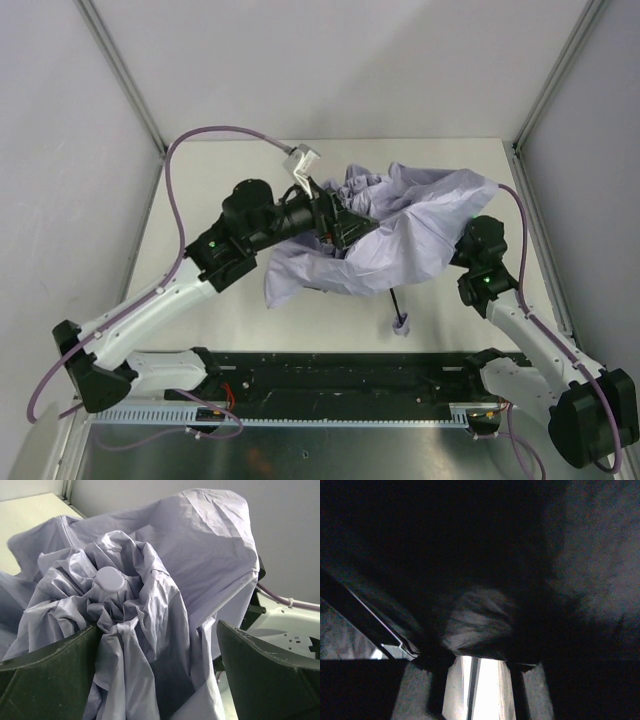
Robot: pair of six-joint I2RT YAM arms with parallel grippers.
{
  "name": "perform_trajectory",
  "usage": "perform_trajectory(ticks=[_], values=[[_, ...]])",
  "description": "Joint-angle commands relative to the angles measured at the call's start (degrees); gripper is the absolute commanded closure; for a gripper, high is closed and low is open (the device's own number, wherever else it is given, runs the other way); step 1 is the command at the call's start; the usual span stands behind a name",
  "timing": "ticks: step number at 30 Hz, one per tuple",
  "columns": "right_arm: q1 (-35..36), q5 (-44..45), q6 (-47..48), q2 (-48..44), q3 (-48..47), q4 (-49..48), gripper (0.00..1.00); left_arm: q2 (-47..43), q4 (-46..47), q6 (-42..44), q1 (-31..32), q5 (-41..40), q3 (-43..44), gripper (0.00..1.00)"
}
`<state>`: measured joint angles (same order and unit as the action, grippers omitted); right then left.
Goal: Put away the umbrella
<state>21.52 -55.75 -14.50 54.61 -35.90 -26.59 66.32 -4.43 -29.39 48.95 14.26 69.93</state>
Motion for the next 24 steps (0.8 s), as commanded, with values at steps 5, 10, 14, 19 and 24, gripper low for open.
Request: perform_trajectory(ticks=[5,10,14,19,24], values=[[2.64,-3.88,5.66,-2.09,-3.29,1.23,1.0,5.09,2.67,0.05,-0.46,-5.22,4.72,0.09],[2.44,-1.94,7.19,-4.15,-3.64,4.66,1.0,-1.07,2.17,-4.72,-1.15,-11.46,-1.13,0.04],[2.64,-1.73,5.71,-5.23,-3.65,3.19,1.0,-9.69,2.14,-11.73,-1.17,-18.33,-10.0,0.01],[2.74,-1.69,4.76,-5.13,-3.65,1.71,1.0,-13.18,2.12,-18.74,-1.15,-19.94,-13.92,0.01],[2.85,-0.78,2.21,-4.14,-3.65,-1.38,1.0,-11.42,2.14,-21.26,-1.21,-15.72,-13.55,0.01]])
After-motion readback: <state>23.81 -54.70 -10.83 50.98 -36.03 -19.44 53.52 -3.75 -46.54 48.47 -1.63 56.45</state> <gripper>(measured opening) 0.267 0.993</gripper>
